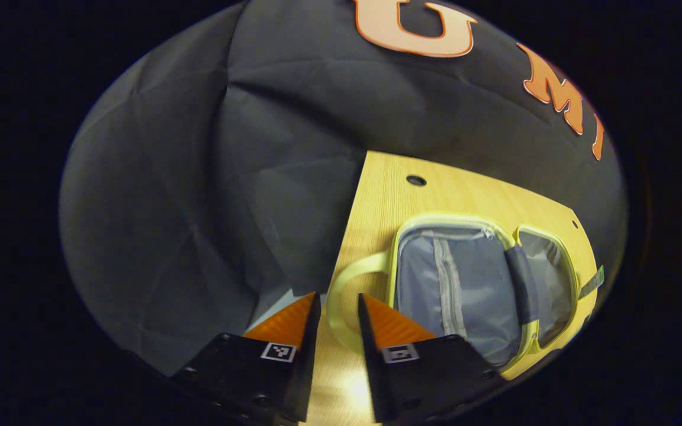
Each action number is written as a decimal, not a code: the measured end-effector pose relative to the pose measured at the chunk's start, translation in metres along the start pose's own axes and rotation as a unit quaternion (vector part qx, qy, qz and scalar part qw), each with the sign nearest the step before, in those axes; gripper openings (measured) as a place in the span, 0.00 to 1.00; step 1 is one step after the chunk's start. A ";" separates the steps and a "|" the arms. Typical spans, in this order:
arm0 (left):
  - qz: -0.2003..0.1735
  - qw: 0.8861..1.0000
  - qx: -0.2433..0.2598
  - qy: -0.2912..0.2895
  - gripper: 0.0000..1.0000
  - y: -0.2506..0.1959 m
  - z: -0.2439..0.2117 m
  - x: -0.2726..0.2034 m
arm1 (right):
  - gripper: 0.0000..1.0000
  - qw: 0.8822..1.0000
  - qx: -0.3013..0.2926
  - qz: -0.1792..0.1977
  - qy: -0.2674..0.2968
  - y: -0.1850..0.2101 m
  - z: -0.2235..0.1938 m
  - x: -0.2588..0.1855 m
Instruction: First open the suitcase, pack the skin care products into it, and then close the suitcase.
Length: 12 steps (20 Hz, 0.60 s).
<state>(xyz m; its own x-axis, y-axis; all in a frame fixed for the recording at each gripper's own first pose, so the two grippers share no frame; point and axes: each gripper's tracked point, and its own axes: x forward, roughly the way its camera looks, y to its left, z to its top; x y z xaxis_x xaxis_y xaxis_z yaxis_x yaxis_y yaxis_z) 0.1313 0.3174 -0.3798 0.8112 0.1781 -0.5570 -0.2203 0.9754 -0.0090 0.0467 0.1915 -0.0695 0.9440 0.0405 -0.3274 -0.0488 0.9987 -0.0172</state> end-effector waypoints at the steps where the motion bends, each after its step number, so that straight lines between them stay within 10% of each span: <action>1: -0.009 1.000 -0.003 -0.020 0.60 -0.015 0.017 -0.012 | 0.95 1.000 -0.001 -0.002 -0.001 -0.005 -0.001 -0.001; 3: -0.013 0.998 0.003 -0.056 1.00 -0.044 0.043 -0.032 | 0.95 1.000 -0.004 -0.004 -0.006 -0.016 0.000 -0.001; 12: -0.044 0.980 0.075 -0.180 0.96 -0.258 0.108 -0.121 | 0.95 1.000 0.013 0.005 -0.002 -0.083 -0.012 -0.004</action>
<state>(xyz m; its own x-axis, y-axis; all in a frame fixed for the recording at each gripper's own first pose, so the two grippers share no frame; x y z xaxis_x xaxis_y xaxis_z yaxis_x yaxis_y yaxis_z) 0.1488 0.0586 -0.2201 0.9679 0.0998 -0.2307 -0.0803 0.9925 0.0923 0.0426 0.1081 -0.0785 0.9447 0.0496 -0.3242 -0.0489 0.9987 0.0104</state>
